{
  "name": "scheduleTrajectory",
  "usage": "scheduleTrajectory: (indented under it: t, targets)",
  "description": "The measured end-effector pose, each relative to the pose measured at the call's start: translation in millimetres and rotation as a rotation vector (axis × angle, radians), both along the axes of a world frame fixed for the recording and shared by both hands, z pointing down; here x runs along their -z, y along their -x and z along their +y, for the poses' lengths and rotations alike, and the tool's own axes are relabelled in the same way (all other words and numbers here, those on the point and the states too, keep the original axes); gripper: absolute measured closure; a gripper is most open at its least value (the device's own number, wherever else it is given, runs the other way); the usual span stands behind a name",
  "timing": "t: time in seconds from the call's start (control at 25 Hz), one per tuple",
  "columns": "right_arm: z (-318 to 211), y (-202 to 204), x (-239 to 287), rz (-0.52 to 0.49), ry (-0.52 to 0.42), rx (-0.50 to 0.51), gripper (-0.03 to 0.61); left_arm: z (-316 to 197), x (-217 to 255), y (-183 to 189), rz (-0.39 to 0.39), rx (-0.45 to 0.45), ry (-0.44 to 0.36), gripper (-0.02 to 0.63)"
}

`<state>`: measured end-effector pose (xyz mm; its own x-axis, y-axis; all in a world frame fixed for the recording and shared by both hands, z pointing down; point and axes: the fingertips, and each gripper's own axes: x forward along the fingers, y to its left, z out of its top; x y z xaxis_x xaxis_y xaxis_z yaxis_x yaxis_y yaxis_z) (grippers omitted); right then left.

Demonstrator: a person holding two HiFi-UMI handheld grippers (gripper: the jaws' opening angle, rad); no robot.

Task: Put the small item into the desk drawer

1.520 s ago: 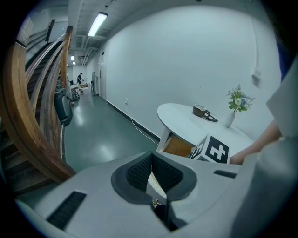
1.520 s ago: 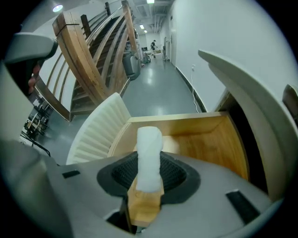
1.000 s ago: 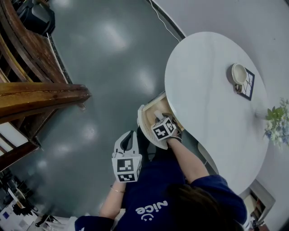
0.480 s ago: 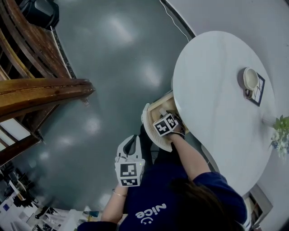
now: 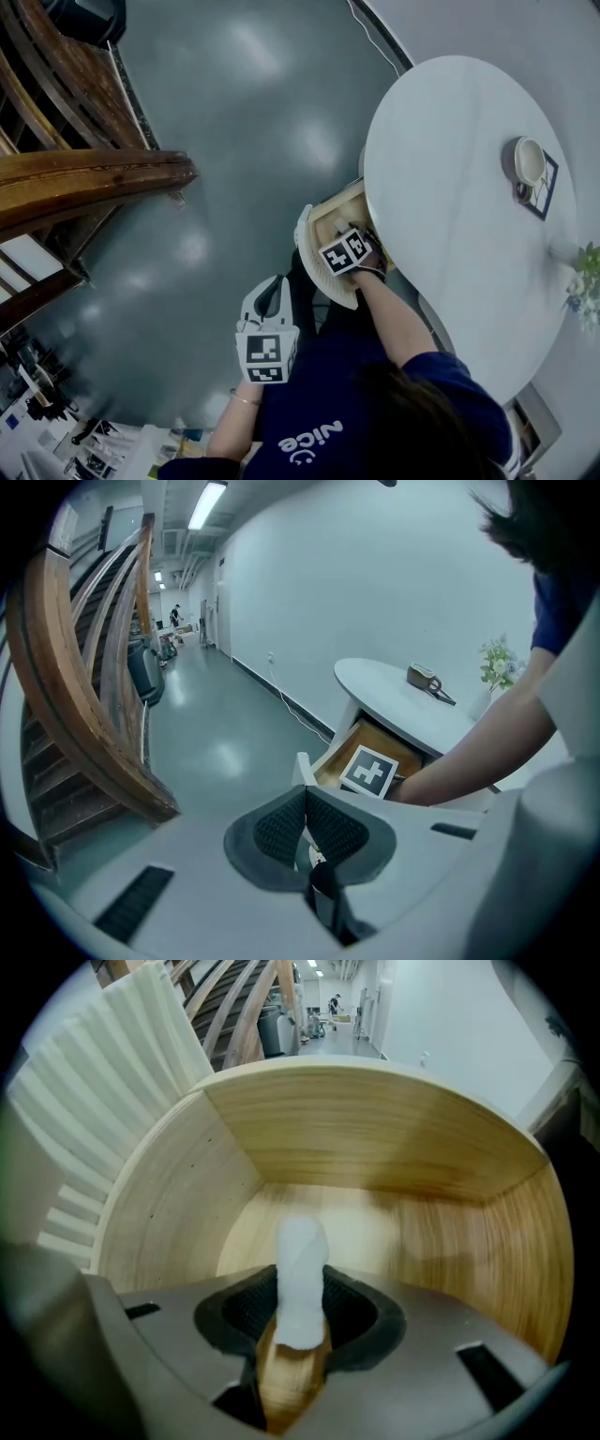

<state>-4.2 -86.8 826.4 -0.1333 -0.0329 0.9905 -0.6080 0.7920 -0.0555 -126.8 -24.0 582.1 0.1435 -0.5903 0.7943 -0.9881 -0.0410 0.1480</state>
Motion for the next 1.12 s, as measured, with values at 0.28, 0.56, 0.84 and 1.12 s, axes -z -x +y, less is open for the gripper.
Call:
scheduleTrajectory:
  t: [0.28, 0.56, 0.84, 1.12]
  targets:
    - [3, 4, 9, -0.036, 0.018, -0.037, 0.347, -3, 3, -6, 0.015, -0.015, -0.020, 0.609]
    - [3, 8, 37, -0.068, -0.017, -0.042, 0.341, -10, 6, -6, 0.027, -0.004, -0.045, 0.609]
    - [1, 8, 75, -0.104, -0.063, -0.083, 0.337, -23, 19, -2, 0.047, 0.002, -0.086, 0.609]
    - [1, 15, 123, -0.170, -0.093, -0.117, 0.337, -35, 24, 4, 0.070, -0.010, -0.113, 0.609]
